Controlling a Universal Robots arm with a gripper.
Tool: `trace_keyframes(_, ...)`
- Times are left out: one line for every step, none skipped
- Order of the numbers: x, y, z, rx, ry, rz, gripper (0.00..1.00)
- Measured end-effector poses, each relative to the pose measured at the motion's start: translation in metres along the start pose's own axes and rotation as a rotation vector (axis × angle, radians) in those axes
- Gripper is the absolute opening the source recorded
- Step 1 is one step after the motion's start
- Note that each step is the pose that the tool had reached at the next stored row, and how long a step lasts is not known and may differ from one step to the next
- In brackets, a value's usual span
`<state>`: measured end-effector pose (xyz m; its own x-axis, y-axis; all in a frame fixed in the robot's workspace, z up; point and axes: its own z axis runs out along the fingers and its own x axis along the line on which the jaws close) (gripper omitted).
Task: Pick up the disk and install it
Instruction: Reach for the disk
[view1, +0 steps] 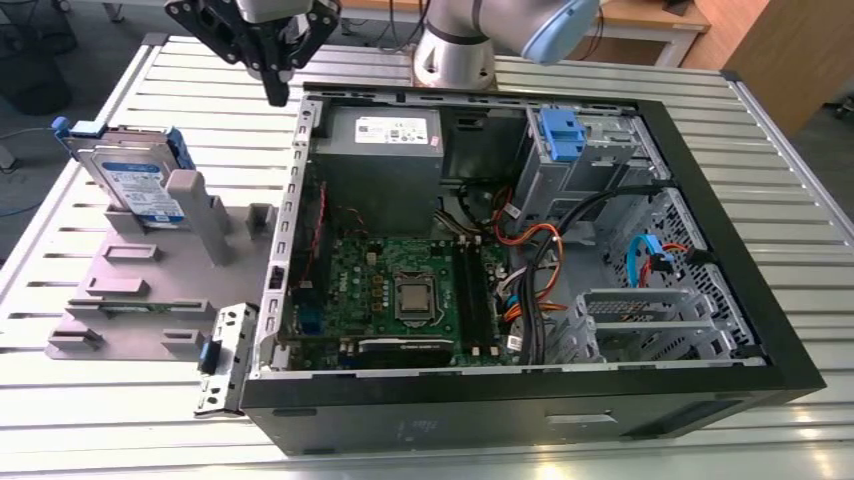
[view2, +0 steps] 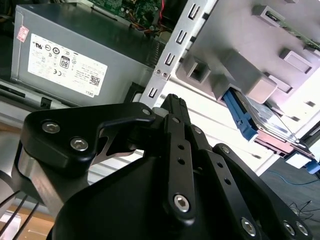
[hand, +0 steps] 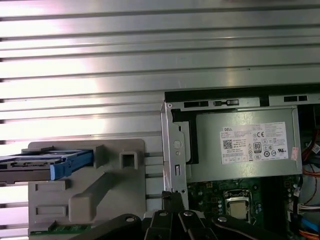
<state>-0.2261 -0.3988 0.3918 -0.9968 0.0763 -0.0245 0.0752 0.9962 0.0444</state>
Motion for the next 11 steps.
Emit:
trace_keyframes(0.0016,0.0000,0.0003,0.0000,0.0001,0.000,0.11)
trace_keyframes(0.0033,-0.0001,0.0006,0.0001,0.0001,0.000,0.11)
trace_keyframes(0.0050,-0.0001,0.0010,0.0001,0.0001,0.000,0.11)
trace_keyframes(0.0068,-0.0002,0.0015,0.0000,0.0001,0.000,0.11)
trace_keyframes(0.0086,-0.0002,0.0020,0.0000,0.0000,0.000,0.11)
trace_keyframes(0.0103,-0.0001,0.0024,0.0000,0.0000,0.000,0.11)
trace_keyframes(0.0122,0.0000,0.0030,-0.0001,0.0000,0.000,0.11)
trace_keyframes(0.0141,0.0002,0.0034,0.0000,0.0000,0.000,0.11)
trace_keyframes(0.0159,0.0004,0.0039,0.0000,0.0000,0.000,0.11)
trace_keyframes(0.0178,0.0007,0.0043,-0.0001,0.0000,0.000,0.11)
trace_keyframes(0.0196,0.0011,0.0047,-0.0001,0.0000,0.000,0.11)
